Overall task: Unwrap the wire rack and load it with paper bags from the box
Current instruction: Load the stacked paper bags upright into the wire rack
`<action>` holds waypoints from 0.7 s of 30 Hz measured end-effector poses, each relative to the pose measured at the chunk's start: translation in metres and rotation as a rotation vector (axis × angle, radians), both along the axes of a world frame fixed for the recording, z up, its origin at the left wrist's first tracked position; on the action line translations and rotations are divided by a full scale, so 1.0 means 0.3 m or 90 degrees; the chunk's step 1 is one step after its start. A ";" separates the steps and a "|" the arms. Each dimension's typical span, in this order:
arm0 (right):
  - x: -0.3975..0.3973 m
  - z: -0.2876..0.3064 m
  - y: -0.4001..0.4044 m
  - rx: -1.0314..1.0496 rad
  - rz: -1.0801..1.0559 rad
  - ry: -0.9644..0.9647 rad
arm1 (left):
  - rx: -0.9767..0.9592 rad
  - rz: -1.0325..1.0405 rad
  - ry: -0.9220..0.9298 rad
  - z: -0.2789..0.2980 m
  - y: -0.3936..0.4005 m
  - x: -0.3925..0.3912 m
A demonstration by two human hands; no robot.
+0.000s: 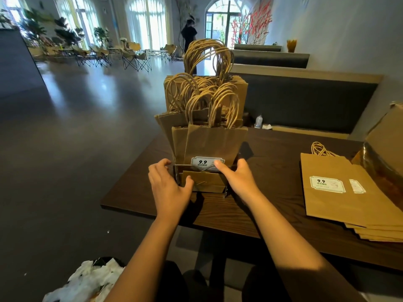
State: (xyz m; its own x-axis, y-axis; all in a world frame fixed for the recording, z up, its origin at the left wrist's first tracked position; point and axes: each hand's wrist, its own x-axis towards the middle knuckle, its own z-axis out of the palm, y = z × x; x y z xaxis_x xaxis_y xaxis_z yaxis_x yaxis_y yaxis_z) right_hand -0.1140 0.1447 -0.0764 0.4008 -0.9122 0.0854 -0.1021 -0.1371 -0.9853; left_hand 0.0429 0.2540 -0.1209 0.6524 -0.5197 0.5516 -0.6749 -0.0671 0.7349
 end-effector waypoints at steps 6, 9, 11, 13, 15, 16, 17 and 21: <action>-0.046 0.019 -0.003 -0.005 0.055 -0.031 | -0.064 0.045 -0.079 0.063 -0.002 -0.078; -0.087 0.026 -0.014 -0.021 0.058 -0.010 | -0.069 0.045 -0.100 0.060 -0.008 -0.129; -0.123 0.036 -0.020 -0.039 0.046 0.016 | -0.089 0.037 -0.111 0.051 -0.018 -0.165; -0.175 0.045 -0.031 -0.043 0.031 0.026 | -0.123 -0.001 -0.117 0.047 -0.033 -0.220; -0.233 0.052 -0.047 -0.052 0.005 0.042 | -0.144 -0.053 -0.129 0.050 -0.057 -0.283; -0.266 0.052 -0.058 -0.059 -0.018 0.053 | -0.145 -0.076 -0.132 0.053 -0.072 -0.318; -0.299 0.051 -0.071 -0.069 -0.049 0.064 | -0.140 -0.097 -0.129 0.056 -0.088 -0.350; -0.446 -0.002 -0.151 -0.113 -0.167 0.207 | -0.098 -0.204 -0.109 0.045 -0.148 -0.449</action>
State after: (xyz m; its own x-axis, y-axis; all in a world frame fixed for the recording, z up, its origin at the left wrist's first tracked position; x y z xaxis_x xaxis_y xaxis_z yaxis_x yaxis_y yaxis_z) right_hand -0.2477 0.0993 -0.0771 0.1894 -0.9692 0.1573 -0.4562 -0.2287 -0.8600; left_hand -0.0918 0.2095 -0.1074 0.3630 -0.5848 0.7255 -0.7571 0.2687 0.5955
